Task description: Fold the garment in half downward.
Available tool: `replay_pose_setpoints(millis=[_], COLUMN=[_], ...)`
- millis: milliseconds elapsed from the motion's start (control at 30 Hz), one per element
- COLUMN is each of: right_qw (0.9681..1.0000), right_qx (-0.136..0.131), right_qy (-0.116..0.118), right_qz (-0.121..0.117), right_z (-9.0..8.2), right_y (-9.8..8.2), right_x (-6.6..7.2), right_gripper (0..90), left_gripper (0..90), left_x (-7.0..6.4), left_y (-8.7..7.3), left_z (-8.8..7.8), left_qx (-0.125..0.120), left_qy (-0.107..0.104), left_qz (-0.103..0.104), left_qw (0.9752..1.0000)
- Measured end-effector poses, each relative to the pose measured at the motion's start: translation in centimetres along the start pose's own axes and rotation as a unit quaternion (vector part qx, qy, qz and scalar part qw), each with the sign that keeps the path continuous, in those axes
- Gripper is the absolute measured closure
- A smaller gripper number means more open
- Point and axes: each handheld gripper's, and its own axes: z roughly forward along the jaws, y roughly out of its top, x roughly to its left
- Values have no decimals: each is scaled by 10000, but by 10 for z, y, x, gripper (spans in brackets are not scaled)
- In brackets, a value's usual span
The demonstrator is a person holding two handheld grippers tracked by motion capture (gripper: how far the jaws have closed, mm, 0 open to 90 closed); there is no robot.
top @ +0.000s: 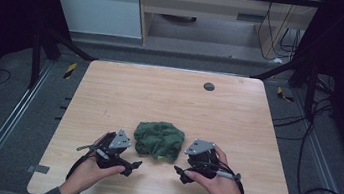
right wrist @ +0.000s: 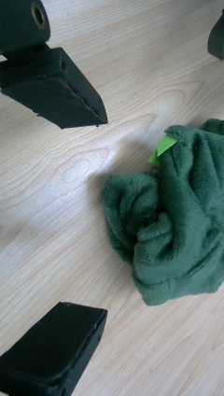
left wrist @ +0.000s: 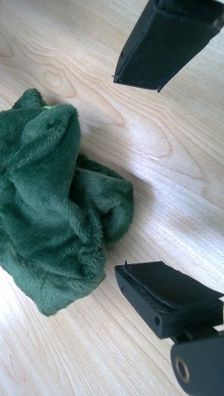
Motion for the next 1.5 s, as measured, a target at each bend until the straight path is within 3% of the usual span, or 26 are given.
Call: replay_pose_setpoints(millis=[133, 300, 400, 600, 833, 1033, 1267, 1467, 1500], right_qw=[10000, 9998, 9994, 9979, 9952, 9920, 9868, 9789, 9789], right_qx=[-18, -6, -31, 44, 116, 198, 338, 296, 296], right_qy=[-40, -162, -242, -400, -505, -464, -593, -681, -681], right_qz=[-4, 127, 244, 506, 832, 1157, 1468, 1906, 1906], right_z=[-5, -9, -12, -13, -3, 8, 13, 18, 18], right_y=[-2, -6, -8, -17, -23, -24, -27, -33, -33], right_x=[-4, -14, -21, -39, -67, -88, -109, -128, -128], right_gripper=[68, 69, 70, 91, 124, 122, 111, 106, 106], left_gripper=[65, 57, 51, 50, 51, 55, 55, 55, 55], left_x=[3, 13, 24, 44, 68, 86, 109, 128, 128], left_y=[0, -2, -5, -13, -23, -30, -36, -40, -40], left_z=[-6, -15, -19, -23, -19, -14, -9, -3, -3], left_qx=[-28, -83, -27, -18, 190, 267, 328, 374, 374], left_qy=[-45, 13, 94, 177, 316, 390, 582, 768, 768], left_qz=[13, -112, -111, -356, -541, -734, -907, -1081, -1081], left_qw=[10000, 9999, 9999, 9992, 9979, 9962, 9936, 9905, 9905])
